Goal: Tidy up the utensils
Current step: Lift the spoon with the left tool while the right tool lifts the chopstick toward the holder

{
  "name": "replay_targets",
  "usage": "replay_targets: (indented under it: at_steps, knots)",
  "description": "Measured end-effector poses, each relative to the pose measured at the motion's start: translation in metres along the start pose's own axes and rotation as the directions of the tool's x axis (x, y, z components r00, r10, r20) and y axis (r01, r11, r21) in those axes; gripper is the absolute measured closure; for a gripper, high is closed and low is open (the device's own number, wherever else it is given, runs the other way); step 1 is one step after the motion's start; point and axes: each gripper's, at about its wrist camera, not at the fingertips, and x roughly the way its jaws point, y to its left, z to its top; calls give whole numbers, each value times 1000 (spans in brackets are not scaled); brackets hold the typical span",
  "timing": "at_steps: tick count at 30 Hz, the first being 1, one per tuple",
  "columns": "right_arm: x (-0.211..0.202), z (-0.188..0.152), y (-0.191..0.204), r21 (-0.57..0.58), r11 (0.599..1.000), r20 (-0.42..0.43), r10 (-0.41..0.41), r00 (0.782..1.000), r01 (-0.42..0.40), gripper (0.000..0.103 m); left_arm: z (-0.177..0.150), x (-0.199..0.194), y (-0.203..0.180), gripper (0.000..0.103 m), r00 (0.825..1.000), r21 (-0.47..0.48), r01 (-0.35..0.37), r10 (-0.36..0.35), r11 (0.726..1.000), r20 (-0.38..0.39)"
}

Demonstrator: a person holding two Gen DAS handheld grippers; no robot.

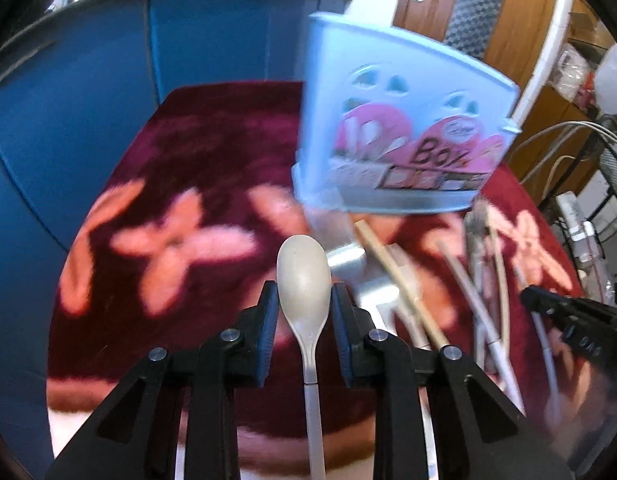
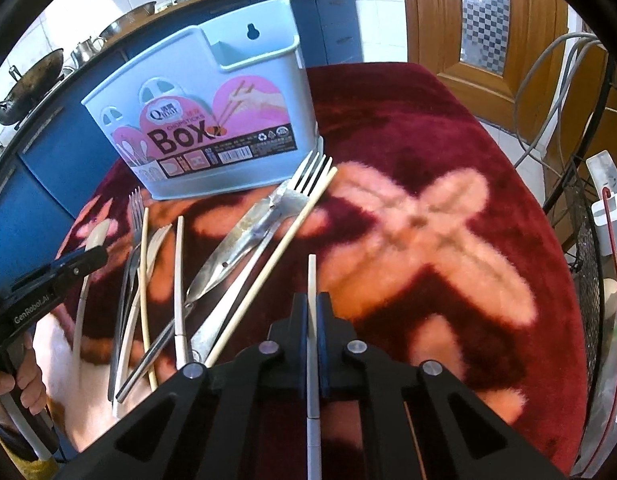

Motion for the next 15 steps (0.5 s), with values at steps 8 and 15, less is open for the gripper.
replay_targets:
  at_steps: [8, 15]
  knots:
    - [0, 1, 1, -27, 1000, -63, -7, 998, 5, 93, -6, 7, 9, 72, 997, 16, 10, -9, 1000, -71]
    - [1, 0, 1, -48, 999, -129, -3, 992, -3, 86, -11, 4, -1, 69, 990, 78, -7, 18, 997, -143]
